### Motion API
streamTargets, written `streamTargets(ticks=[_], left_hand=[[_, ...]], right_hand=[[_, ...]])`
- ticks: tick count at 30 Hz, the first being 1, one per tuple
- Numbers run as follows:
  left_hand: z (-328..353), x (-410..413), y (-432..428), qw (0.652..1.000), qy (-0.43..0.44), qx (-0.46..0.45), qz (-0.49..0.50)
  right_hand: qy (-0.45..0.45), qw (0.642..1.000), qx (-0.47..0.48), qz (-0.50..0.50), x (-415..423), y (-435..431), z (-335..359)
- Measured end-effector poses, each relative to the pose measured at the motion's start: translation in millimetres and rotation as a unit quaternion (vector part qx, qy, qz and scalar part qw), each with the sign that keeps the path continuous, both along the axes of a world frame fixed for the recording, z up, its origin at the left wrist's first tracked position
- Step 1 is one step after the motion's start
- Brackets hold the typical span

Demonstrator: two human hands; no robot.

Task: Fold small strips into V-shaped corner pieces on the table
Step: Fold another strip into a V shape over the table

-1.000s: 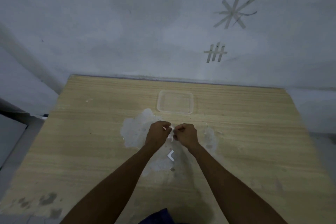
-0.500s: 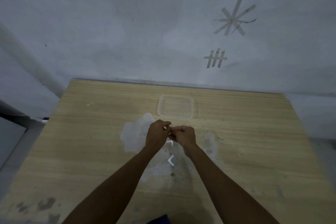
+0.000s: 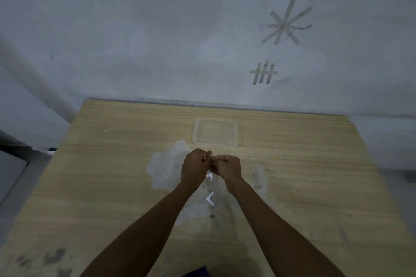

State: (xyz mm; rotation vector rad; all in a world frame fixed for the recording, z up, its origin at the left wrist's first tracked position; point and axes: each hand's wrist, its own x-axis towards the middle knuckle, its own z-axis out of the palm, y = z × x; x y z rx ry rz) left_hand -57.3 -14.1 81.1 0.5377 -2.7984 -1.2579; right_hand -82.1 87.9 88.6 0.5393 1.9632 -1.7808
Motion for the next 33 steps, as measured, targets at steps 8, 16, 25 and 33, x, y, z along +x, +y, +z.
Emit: streamTargets(ticks=[8,16,25,33], left_hand=[[-1.1,1.6,0.5,1.0,0.003,-0.009,-0.001],[0.5,1.1,-0.6,1.0,0.009,-0.005,-0.006],[-2.5,4.0,-3.4,0.999,-0.002,-0.016,-0.033],[2.9,0.5,2.7,0.999,-0.004,-0.028,-0.021]], right_hand=[[0.001,1.0,0.007,-0.005,0.8,-1.2,-2.2],[0.002,1.0,0.028,0.009,0.9,-1.9,-7.1],[0.014,0.999,0.027,0.035,9.5,-2.0,-8.0],[0.017,1.0,0.007,0.016,7.5,-2.9,-9.3]])
